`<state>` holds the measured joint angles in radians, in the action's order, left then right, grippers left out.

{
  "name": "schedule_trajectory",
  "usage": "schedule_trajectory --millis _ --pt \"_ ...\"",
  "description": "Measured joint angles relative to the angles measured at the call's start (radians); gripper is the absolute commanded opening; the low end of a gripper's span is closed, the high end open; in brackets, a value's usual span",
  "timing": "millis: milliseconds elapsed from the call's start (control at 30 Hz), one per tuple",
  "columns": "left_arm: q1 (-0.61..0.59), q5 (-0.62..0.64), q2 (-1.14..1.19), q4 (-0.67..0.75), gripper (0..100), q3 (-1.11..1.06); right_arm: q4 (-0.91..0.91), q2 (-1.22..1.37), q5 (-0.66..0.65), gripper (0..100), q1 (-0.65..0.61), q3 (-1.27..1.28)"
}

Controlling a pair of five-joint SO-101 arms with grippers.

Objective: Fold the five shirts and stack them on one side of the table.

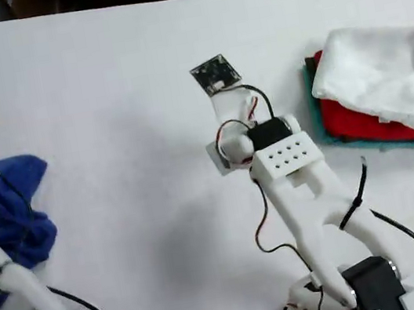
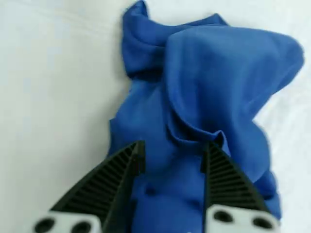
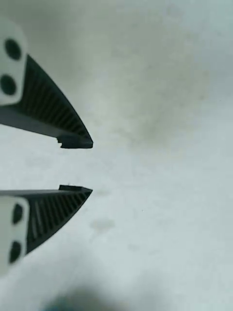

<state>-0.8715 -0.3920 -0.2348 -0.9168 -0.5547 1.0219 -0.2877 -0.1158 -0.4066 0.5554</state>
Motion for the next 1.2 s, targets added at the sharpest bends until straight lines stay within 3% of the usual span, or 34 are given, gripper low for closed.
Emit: schedule_trajectory --millis 133,267,600,700,800,1000,1200 --pt "0.06 0.044 0.12 -0.051 19 0.089 0.002 0.0 0.0 12.3 0.005 0.0" --pt "0.095 0.048 0.17 -0.137 1 0.175 0.002 0.0 0.0 12.2 0.0 0.0" --pt "0.103 0.049 0.178 -0.31 3 0.359 0.002 0.0 0.0 5.5 0.002 0.0" --pt "0.109 0.049 0.181 -0.339 10 0.37 0.002 0.0 0.0 7.4 0.002 0.0" --pt "0.129 0.049 0.181 -0.344 19 0.356 0.002 0.0 0.0 9.6 0.002 0.0" --pt "0.157 0.133 0.181 -0.327 17 0.288 0.002 0.0 0.0 9.9 0.002 0.0" --pt "0.157 0.141 0.181 -0.282 17 0.221 0.002 0.0 0.0 9.9 0.002 0.0"
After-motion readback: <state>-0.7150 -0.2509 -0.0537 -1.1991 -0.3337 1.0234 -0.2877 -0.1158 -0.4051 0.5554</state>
